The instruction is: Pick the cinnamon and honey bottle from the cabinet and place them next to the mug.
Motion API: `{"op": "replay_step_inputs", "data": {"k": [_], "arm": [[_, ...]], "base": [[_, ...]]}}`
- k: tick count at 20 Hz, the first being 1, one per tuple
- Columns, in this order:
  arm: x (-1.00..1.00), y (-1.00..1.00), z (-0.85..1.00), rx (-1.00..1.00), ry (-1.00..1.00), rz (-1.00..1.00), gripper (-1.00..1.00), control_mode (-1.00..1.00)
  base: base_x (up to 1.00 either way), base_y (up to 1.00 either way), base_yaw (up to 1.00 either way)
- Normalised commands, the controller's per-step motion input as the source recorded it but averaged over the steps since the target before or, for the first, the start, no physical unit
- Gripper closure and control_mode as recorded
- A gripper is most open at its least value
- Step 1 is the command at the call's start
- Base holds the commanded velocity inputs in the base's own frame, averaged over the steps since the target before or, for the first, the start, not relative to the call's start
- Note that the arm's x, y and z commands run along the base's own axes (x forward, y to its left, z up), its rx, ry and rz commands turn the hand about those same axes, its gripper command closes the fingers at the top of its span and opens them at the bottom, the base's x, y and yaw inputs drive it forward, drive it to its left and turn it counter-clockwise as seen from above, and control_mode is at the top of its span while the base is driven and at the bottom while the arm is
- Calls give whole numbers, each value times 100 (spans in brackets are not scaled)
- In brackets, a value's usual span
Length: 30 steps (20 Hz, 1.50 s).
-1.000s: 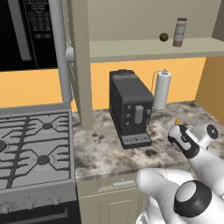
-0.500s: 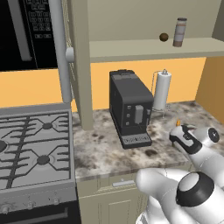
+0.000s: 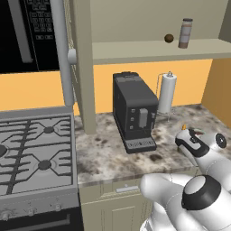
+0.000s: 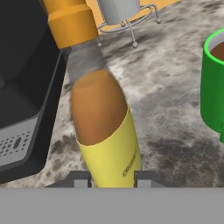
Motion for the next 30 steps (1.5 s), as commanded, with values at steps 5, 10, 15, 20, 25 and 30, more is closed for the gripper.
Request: {"op": "replay_step_inputs", "data": {"k": [5, 10, 15, 20, 25, 30], "arm": [[0, 0, 0, 0, 0, 0, -100, -100], [0, 0, 0, 0, 0, 0, -100, -100], [0, 0, 0, 0, 0, 0, -100, -100], [0, 0, 0, 0, 0, 0, -100, -100], [-1, 0, 8, 0, -5, 0, -100, -100], [-14, 0, 57, 0, -23, -1, -100, -100]], "base": [[0, 0, 0], [0, 0, 0], [0, 0, 0], [0, 0, 0], [0, 0, 0], [0, 0, 0]]}}
